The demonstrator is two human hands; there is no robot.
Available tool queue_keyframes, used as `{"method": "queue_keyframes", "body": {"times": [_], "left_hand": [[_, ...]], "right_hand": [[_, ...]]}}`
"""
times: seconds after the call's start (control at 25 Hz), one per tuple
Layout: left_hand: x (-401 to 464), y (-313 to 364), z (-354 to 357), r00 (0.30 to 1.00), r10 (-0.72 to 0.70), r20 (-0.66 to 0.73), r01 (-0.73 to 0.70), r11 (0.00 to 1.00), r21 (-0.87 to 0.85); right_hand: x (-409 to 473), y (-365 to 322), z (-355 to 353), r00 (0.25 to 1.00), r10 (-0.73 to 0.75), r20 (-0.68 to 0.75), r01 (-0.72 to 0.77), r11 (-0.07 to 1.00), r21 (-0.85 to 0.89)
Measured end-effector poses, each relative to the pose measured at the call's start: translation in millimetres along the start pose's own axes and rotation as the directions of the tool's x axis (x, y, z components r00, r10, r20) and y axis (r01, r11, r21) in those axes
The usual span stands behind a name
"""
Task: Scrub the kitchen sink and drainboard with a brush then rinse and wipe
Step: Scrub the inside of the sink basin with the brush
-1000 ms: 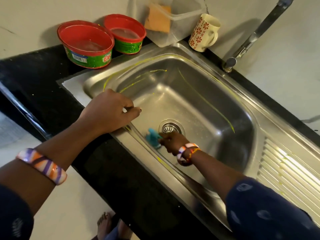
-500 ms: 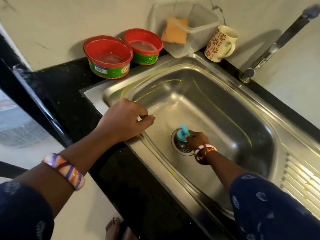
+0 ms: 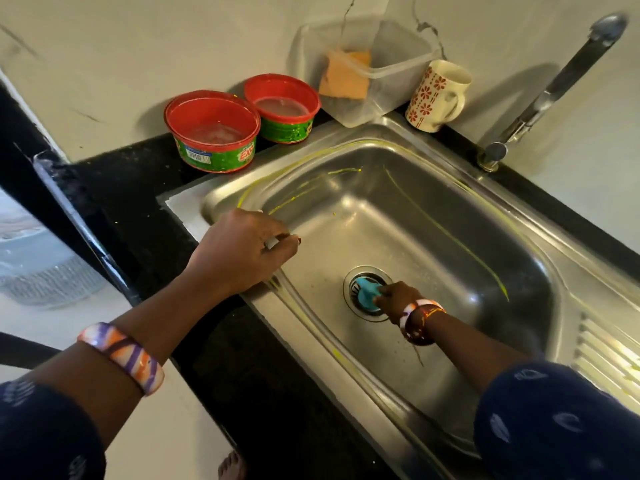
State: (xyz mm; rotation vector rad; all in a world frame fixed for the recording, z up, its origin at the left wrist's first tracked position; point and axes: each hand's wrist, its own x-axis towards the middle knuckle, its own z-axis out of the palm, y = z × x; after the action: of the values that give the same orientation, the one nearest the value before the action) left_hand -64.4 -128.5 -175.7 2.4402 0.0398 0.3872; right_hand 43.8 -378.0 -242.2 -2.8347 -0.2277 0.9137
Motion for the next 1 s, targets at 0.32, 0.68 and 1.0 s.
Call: {"method": "queue_keyframes", "body": {"times": [0.32, 0.68, 1.0], "left_hand": [[1, 6, -1, 0.981, -0.137, -0.136, 0.16, 0.97, 0.181], [3, 8, -1, 0.962, -0.187, -0.201, 0.231, 0.947, 0.222], [5, 8, 0, 0.915, -0.296, -0.274, 0.369, 0.89, 0.269]], "right_hand": [[-15, -53, 25, 0.887, -0.461, 0.01, 0.461, 0.887, -0.012], [40, -30, 10, 0.931, -0.284, -0.229, 0.322, 0.935, 0.15], [88, -49, -10, 0.812, -0.529, -0.246, 0.529, 0.846, -0.068]]}}
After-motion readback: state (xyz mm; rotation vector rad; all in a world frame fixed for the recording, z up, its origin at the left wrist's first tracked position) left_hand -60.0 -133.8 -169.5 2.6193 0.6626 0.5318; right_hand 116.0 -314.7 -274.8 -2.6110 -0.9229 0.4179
